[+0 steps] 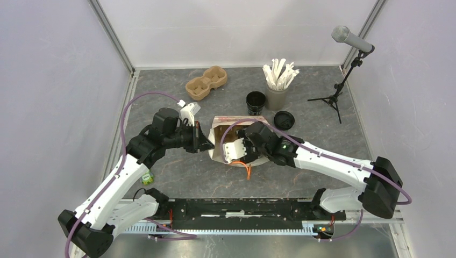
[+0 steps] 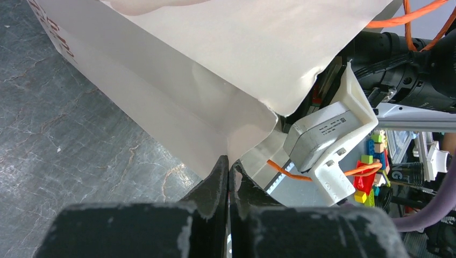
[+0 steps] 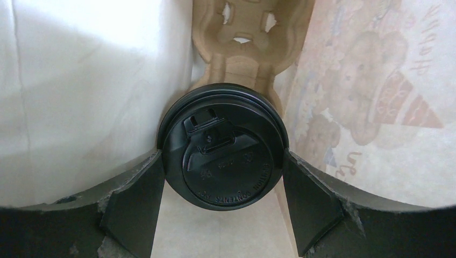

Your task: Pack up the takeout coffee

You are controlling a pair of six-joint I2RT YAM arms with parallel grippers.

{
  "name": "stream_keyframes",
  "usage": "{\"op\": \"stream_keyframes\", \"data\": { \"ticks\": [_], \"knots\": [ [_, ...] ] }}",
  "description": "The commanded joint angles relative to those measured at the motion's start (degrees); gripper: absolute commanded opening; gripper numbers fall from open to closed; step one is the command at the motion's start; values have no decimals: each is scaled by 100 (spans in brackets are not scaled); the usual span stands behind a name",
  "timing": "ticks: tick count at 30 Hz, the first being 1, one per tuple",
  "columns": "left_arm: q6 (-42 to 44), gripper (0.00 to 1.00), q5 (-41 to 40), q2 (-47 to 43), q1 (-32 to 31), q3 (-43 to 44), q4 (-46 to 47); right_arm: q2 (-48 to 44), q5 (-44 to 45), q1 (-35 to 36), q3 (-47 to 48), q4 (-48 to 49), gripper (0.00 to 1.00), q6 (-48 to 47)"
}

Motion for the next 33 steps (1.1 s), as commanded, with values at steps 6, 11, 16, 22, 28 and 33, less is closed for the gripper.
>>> {"op": "stream_keyframes", "data": {
  "ticks": [6,11,16,22,28,33],
  "knots": [
    [110,6,307,17,-8,3,190,-406,60,-124,-418,383,60,-185],
    [92,6,416,59,-11,3,244,-379,-73,-168,-512,473,60,-257],
    [82,6,494,95,-9,12,280,-322,-128,-221,-535,588,60,-392],
    [73,6,502,109,-9,21,271,-214,-170,-264,-528,643,60,-479],
    [76,6,510,131,-8,16,278,-100,-143,-283,-552,685,60,-518],
    [75,6,540,140,-10,22,273,-83,-96,-291,-564,715,60,-489]
  ]
}}
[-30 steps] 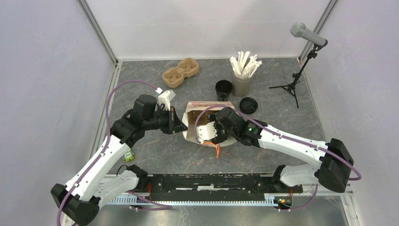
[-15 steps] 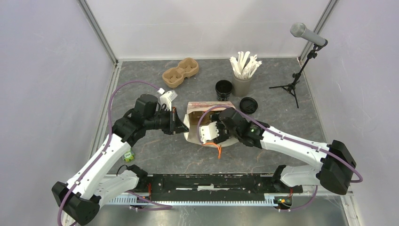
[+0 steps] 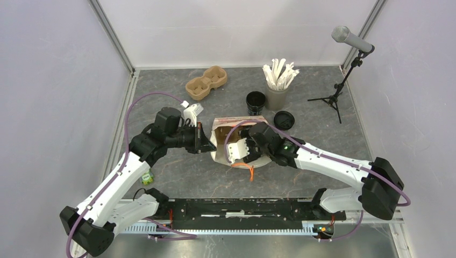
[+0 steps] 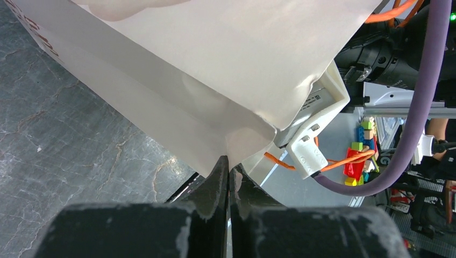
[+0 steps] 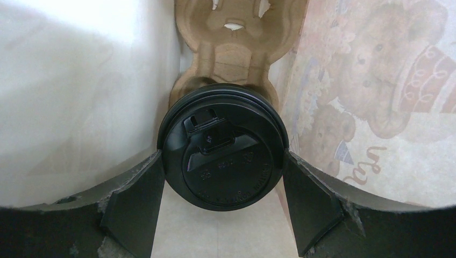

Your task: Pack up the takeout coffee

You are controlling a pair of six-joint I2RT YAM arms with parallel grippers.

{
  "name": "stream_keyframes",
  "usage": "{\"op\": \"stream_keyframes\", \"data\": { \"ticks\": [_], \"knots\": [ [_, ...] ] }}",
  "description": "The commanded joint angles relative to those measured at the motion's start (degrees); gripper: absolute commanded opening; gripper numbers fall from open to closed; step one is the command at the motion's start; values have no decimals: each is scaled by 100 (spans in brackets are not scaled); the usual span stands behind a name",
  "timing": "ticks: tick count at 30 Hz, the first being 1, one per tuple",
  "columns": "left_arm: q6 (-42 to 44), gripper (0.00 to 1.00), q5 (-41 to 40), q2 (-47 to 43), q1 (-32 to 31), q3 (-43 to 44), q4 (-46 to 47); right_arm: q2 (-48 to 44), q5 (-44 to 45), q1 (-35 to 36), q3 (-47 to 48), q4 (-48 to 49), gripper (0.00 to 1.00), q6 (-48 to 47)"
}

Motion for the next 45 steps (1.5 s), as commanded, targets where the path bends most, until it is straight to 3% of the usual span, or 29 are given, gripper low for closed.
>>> {"op": "stream_keyframes", "data": {
  "ticks": [1,15,45],
  "knots": [
    [76,6,206,-7,-14,38,266,18,-23,-25,-60,162,60,-59],
    [103,6,212,57,-8,54,291,-112,-1,-25,184,-306,60,15],
    [59,5,295,40,-11,10,248,-26,-141,-201,-373,315,61,404]
  ]
}}
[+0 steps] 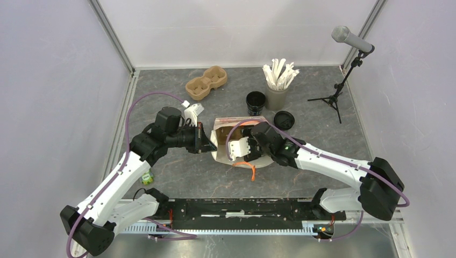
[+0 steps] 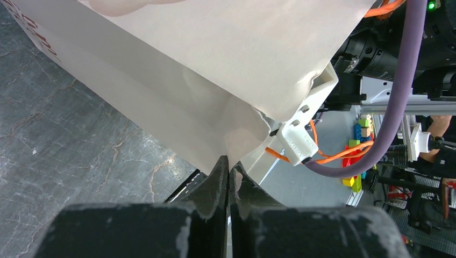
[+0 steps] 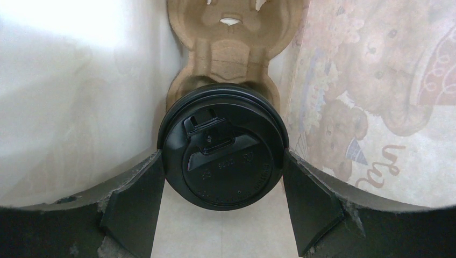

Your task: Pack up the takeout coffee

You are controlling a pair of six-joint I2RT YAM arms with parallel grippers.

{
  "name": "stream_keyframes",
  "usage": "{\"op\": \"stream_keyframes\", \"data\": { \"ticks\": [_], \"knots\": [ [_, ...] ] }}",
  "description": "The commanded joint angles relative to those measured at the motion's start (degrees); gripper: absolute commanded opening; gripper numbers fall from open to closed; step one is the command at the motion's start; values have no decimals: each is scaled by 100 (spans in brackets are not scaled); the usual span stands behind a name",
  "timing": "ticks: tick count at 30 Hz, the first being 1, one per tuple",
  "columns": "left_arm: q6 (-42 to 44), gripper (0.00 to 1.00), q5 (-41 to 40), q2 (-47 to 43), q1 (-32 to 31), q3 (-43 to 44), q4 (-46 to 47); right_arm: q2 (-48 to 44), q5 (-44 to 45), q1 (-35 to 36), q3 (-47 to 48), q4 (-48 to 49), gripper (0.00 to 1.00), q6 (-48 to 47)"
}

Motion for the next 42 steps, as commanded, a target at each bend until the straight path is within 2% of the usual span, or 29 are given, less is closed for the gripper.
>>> {"op": "stream_keyframes", "data": {
  "ticks": [1,15,42],
  "knots": [
    [62,5,182,-6,-11,1,199,-29,-93,-25,-186,87,61,143],
    [43,8,529,113,-8,67,302,-2,-161,-159,-373,277,61,290],
    [63,8,594,258,-59,177,303,150,-146,-310,-488,370,62,386]
  ]
}}
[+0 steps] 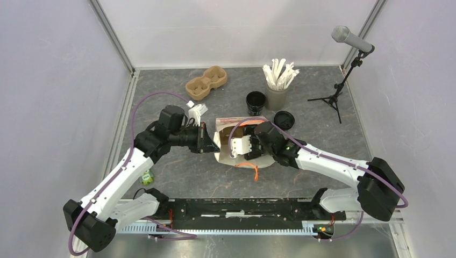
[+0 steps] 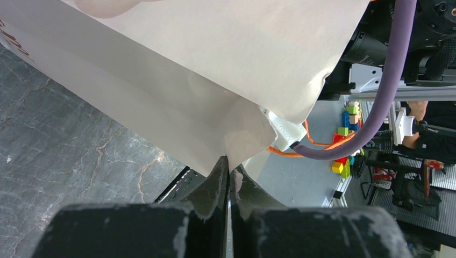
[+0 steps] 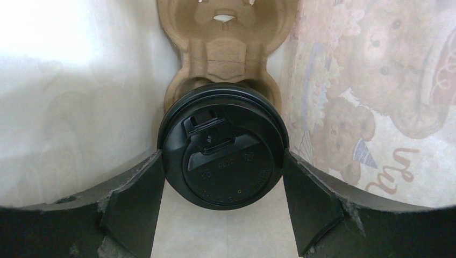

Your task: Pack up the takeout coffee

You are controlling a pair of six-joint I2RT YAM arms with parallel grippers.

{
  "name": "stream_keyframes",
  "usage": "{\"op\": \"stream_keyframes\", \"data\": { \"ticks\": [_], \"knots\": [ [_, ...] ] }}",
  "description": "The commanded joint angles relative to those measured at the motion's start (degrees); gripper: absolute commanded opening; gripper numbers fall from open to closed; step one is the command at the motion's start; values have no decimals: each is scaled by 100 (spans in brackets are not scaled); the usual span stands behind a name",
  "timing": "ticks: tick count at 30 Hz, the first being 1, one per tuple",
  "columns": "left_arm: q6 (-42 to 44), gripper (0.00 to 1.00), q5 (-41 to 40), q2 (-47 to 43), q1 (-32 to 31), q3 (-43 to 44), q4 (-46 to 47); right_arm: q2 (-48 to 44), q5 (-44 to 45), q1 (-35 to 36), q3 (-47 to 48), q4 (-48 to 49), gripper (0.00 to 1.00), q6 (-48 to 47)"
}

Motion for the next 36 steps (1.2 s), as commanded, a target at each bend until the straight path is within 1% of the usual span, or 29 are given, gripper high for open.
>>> {"op": "stream_keyframes", "data": {
  "ticks": [1,5,8,11,14,19,29,32,36],
  "knots": [
    [66,8,184,9,-40,179,184,148,-39,-82,-159,-172,62,201],
    [81,8,169,31,-38,182,187,157,-32,-90,-156,-171,62,196],
    [67,9,150,30,-35,174,184,107,-45,-96,-143,-194,64,179],
    [81,9,113,23,-36,170,184,35,-57,-95,-64,-288,67,146],
    [79,9,78,40,-35,185,178,-29,-107,-96,72,-459,74,56],
    [72,9,70,63,-41,223,185,-48,-205,-91,279,-699,78,-25],
    [62,9,33,66,-36,249,176,-117,-357,-93,319,-747,84,-94],
    [47,9,33,74,-35,240,183,-135,-412,-96,334,-740,90,-98],
    [39,9,26,63,-45,240,177,-145,-456,-94,345,-768,90,-120]
  ]
}}
